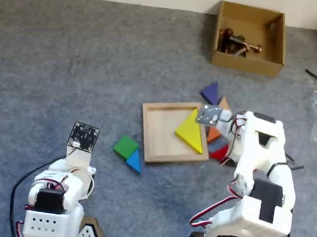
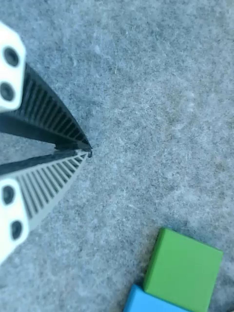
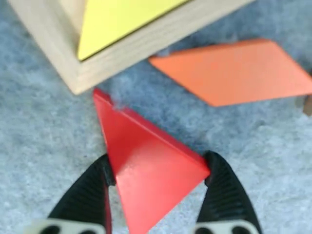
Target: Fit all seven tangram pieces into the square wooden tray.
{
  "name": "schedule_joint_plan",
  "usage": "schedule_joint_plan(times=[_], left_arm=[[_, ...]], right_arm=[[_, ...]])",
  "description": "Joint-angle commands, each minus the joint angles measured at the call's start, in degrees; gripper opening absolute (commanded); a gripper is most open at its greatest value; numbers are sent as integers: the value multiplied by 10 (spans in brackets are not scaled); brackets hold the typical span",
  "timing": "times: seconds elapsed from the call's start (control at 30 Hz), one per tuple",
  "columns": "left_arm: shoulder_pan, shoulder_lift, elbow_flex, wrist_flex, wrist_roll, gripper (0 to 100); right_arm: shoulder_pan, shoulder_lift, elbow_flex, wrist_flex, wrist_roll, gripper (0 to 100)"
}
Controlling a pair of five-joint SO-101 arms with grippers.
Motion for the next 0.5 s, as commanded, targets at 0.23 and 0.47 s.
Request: schedule_joint_plan(times=[0.23, 0.47], left_arm=[[14, -3, 12, 2, 4, 5], [14, -3, 12, 2, 4, 5]], right_arm=[[-19, -7, -13, -6, -62, 5], [-19, -7, 20, -2, -91, 5]])
